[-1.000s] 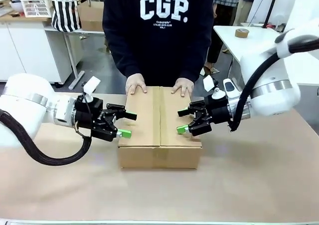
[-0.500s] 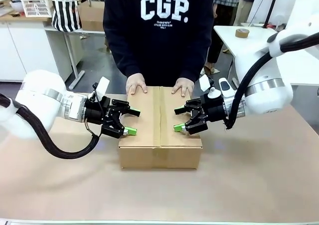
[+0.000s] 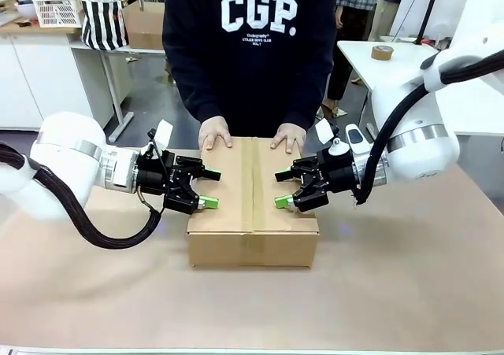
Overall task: Pack the gift set into the box.
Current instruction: Press and hold the closed box until the human finishes sealing it.
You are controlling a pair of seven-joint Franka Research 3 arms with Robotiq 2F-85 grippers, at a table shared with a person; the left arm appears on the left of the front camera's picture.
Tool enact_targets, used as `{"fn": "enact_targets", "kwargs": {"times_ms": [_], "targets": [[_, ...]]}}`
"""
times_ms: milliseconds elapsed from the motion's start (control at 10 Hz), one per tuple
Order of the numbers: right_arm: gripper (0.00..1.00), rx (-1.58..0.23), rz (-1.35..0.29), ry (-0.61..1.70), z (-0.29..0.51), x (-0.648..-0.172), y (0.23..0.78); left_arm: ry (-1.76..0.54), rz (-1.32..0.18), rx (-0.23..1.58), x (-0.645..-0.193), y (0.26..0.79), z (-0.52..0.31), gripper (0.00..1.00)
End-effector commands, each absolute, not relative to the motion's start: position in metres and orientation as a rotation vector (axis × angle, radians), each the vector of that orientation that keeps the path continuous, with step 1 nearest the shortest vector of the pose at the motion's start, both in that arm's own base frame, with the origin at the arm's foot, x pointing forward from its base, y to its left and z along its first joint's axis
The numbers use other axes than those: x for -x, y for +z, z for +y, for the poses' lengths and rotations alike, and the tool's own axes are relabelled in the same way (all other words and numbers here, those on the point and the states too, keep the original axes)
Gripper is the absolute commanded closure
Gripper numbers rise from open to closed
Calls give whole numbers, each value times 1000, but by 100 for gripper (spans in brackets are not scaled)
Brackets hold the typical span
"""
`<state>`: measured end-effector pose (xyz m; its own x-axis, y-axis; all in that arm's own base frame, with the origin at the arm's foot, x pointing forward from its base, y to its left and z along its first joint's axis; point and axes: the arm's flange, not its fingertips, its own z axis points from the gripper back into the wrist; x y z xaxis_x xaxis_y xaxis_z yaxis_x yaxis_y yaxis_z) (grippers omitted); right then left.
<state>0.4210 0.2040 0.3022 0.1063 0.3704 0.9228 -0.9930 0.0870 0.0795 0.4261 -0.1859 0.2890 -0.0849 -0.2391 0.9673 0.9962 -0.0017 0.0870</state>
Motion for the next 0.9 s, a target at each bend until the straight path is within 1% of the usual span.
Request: {"fn": "enact_targets", "kwargs": {"times_ms": [0, 800], "targets": [[0, -900, -889, 1249, 205, -418, 302, -1393, -1093, 987, -425, 288, -185, 0], [0, -900, -889, 1249, 205, -418, 302, -1393, -1093, 987, -425, 288, -185, 0]]}}
